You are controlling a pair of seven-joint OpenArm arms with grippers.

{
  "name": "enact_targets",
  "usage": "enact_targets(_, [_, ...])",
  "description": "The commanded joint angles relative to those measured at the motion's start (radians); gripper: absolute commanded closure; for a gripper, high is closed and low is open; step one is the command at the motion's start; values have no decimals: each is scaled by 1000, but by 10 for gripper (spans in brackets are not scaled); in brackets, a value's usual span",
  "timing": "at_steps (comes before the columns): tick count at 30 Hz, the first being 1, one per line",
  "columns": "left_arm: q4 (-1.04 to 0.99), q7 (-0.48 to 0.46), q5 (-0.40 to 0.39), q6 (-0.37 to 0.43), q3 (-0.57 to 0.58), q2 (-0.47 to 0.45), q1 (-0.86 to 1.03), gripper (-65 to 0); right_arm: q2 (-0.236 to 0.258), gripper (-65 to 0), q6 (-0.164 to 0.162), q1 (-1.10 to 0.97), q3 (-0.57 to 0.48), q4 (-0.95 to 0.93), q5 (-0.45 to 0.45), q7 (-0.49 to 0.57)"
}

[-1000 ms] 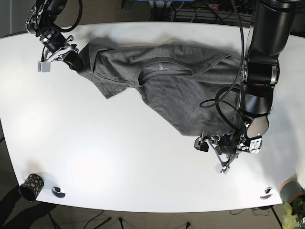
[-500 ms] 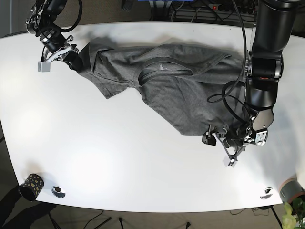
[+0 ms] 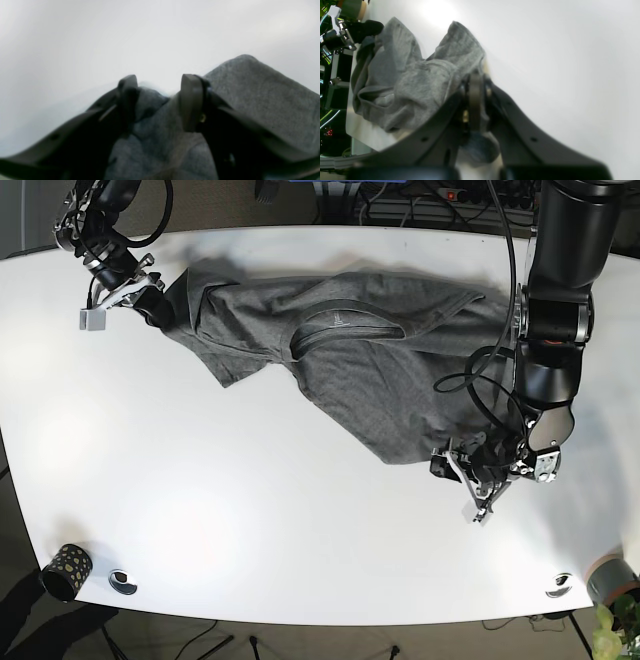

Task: Fold the T-shirt properly
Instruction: 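Release the shirt with the left gripper and regrasp its hem, then lift the shirt with both grippers and swing it toward the table edge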

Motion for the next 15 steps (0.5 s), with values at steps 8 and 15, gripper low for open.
enact_targets(8, [52,2,-4,-8,-21,-31,-34,0,12,0,10,31,5,14,17,14])
enact_targets(15, [269,114,-9,-8,-119,-97,6,-6,12,0,10,146,5,20,-169,14])
